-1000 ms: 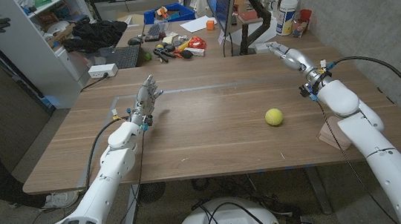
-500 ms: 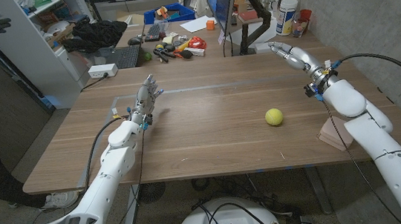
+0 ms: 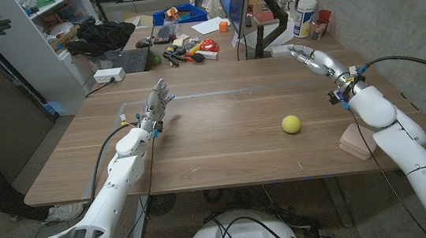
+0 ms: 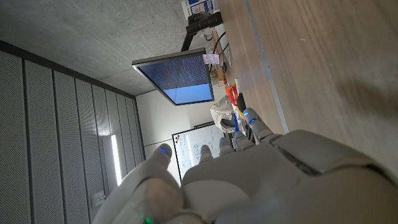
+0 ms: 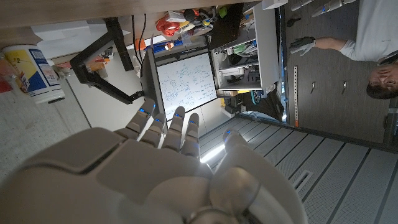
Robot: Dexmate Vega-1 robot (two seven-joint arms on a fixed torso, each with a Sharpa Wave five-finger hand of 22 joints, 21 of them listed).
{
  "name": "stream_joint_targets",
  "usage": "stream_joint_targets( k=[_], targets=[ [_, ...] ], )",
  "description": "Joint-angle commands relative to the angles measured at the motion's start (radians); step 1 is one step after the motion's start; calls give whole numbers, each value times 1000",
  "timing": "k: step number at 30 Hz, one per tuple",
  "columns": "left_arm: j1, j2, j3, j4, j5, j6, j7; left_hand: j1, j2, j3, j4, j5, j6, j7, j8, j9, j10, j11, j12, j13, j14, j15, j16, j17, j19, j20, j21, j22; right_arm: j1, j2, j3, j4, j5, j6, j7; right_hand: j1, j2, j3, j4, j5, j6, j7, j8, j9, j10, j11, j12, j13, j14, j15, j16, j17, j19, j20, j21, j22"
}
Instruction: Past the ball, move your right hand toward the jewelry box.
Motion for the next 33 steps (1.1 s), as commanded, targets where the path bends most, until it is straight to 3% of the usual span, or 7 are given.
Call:
stream_joint_targets(
  k=[1, 33],
  targets=[
    [5, 1, 3, -16, 6, 9, 8, 4, 7, -2, 2, 7, -36, -2, 8, 4, -26, -2, 4, 5, -28, -28, 4, 3, -109, -17, -4, 5, -37, -11, 30, -44, -54, 17, -19, 6, -3, 1, -6, 1, 12, 2, 2, 5, 9, -4, 4, 2, 8, -33, 1, 2, 3, -54, -3, 5],
    [10, 1, 10, -38, 16, 19, 20, 6, 8, -8, 1, 9, -36, -2, 7, 4, -27, 0, 4, 5, -28, -28, 4, 3, -107, -17, -12, 6, -136, -12, 131, -121, -137, 44, -52, 13, -4, -2, -13, 2, 32, 0, -1, 5, 24, -12, 3, 1, 22, -37, -1, 1, 15, -56, -12, 5]
  ],
)
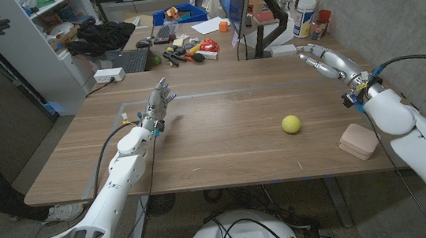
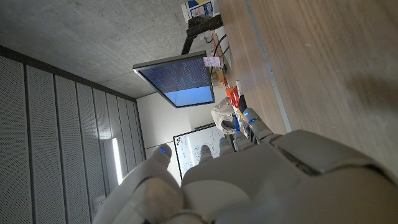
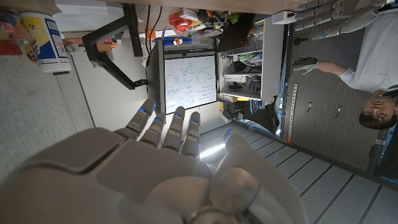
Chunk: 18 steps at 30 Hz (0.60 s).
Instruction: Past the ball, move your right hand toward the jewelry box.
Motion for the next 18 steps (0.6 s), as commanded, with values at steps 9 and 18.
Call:
stream_joint_targets(
  k=[9, 18],
  targets=[
    [-1, 0, 3, 0, 3, 1, 1, 7, 8, -5, -3, 9, -36, -3, 7, 4, -28, -2, 3, 5, -29, -28, 4, 3, -107, -18, -8, 6, -73, 10, 74, -55, -45, 8, -18, 11, 1, 2, -12, 2, 26, -3, 1, 5, 26, -4, 5, 3, 13, -41, -2, 1, 10, -58, -5, 5],
    [-7, 1, 5, 8, 2, 1, -7, 7, 8, -7, -3, 10, -36, -2, 7, 4, -27, -2, 4, 5, -29, -28, 4, 3, -106, -18, -10, 6, -106, 20, 99, -88, -67, 17, -21, 14, 0, 0, -15, 2, 46, -6, 4, 5, 41, -5, 8, 3, 23, -43, 0, 1, 18, -58, -7, 5]
  ],
)
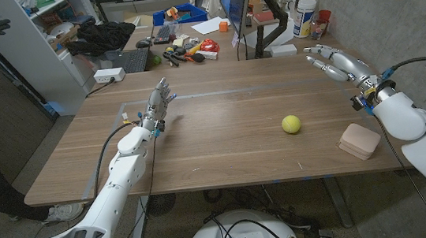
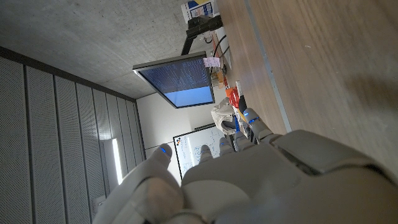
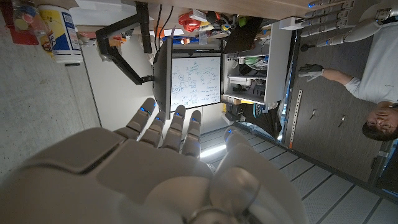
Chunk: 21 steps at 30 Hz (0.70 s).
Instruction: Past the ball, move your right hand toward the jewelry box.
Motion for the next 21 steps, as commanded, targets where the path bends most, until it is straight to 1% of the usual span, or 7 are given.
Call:
stream_joint_targets(
  k=[1, 11, 17, 21],
  targets=[
    [-8, 1, 3, 12, 1, -1, -9, 3, 4, -3, 2, 10, -35, -2, 7, 4, -27, -2, 4, 5, -28, -28, 4, 3, -106, -18, -6, 6, -47, 11, 40, -44, -30, 10, -5, 15, 0, 0, -7, 2, 16, 0, 4, 5, 13, 2, 8, 3, 13, -43, -1, 1, 7, -56, -7, 5],
    [-15, 0, 2, 23, -1, -6, -16, 3, 4, -4, 1, 10, -36, -3, 7, 4, -27, -2, 4, 5, -29, -28, 4, 3, -105, -18, -9, 6, -83, 29, 69, -82, -61, 13, -11, 20, -1, 1, -13, 3, 30, -3, 5, 5, 22, 0, 8, 3, 22, -44, -1, 0, 13, -55, -10, 5],
    [-18, -1, 5, 30, 1, -5, -18, 4, 4, -5, 1, 10, -36, -2, 7, 4, -26, -1, 4, 5, -29, -27, 3, 3, -105, -18, -10, 6, -94, 40, 85, -92, -67, 7, -10, 24, -2, 1, -16, 3, 35, -5, 4, 5, 24, 0, 7, 3, 24, -44, -2, 0, 15, -54, -13, 5],
    [-19, -1, 7, 30, 3, -6, -19, 4, 5, -6, 2, 11, -35, -2, 7, 4, -27, -3, 4, 5, -28, -28, 4, 3, -104, -18, -11, 6, -102, 43, 93, -102, -91, 1, -13, 26, -2, 1, -19, 3, 36, -6, 2, 5, 24, -1, 6, 3, 26, -43, -3, 0, 16, -53, -14, 5]
  ],
)
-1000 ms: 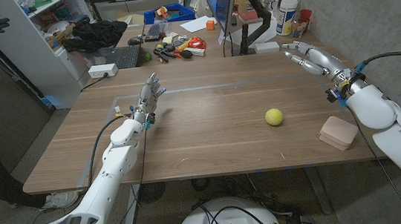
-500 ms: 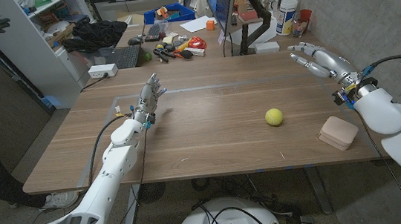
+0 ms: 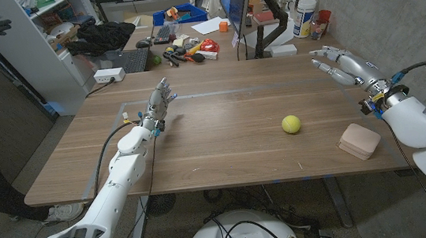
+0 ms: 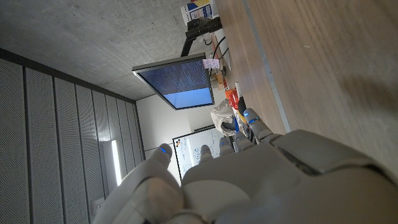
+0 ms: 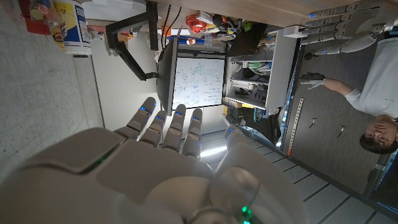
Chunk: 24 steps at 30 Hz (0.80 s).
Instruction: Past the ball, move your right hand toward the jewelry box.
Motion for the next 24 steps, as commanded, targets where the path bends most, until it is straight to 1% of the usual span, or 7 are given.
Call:
stream_joint_targets(
  k=[1, 21, 22, 24],
  targets=[
    [-7, -2, 5, 11, 2, -4, -5, 4, 5, -3, -2, 2, -36, -2, 7, 4, -27, -2, 3, 5, -29, -27, 4, 3, -104, -18, -4, 1, -30, 16, 30, -31, -43, -11, -4, 14, 0, 5, -7, 3, 6, 0, 2, 5, 8, 0, 6, 3, 7, -42, -3, 0, 2, -53, -7, 5],
    [-3, -5, 12, -3, 8, 5, 3, 4, 6, -6, -1, 3, -35, -2, 7, 4, -26, -2, 4, 5, -29, -28, 4, 3, -102, -18, -8, 1, -74, 25, 60, -56, -124, -49, -21, 40, 1, 15, -27, 5, 12, -1, -4, 5, 12, -1, 2, 2, 13, -44, -7, -2, 10, -51, -16, 4],
    [-3, -6, 13, -3, 8, 5, 4, 5, 6, -6, -1, 3, -36, -2, 7, 4, -27, -2, 4, 5, -29, -28, 3, 3, -102, -18, -8, 1, -77, 26, 61, -58, -129, -51, -23, 45, 2, 17, -32, 5, 15, 0, -4, 5, 13, -2, 1, 2, 15, -43, -8, -2, 13, -38, -17, 4],
    [-2, -5, 13, -4, 9, 5, 4, 5, 6, -6, -1, 3, -36, -2, 7, 4, -27, -1, 3, 5, -29, -28, 4, 3, -103, -18, -9, 1, -83, 28, 63, -61, -139, -56, -27, 49, 2, 19, -35, 5, 15, -1, -5, 5, 13, -3, 0, 2, 18, -45, -8, -2, 15, -31, -18, 4]
  ],
)
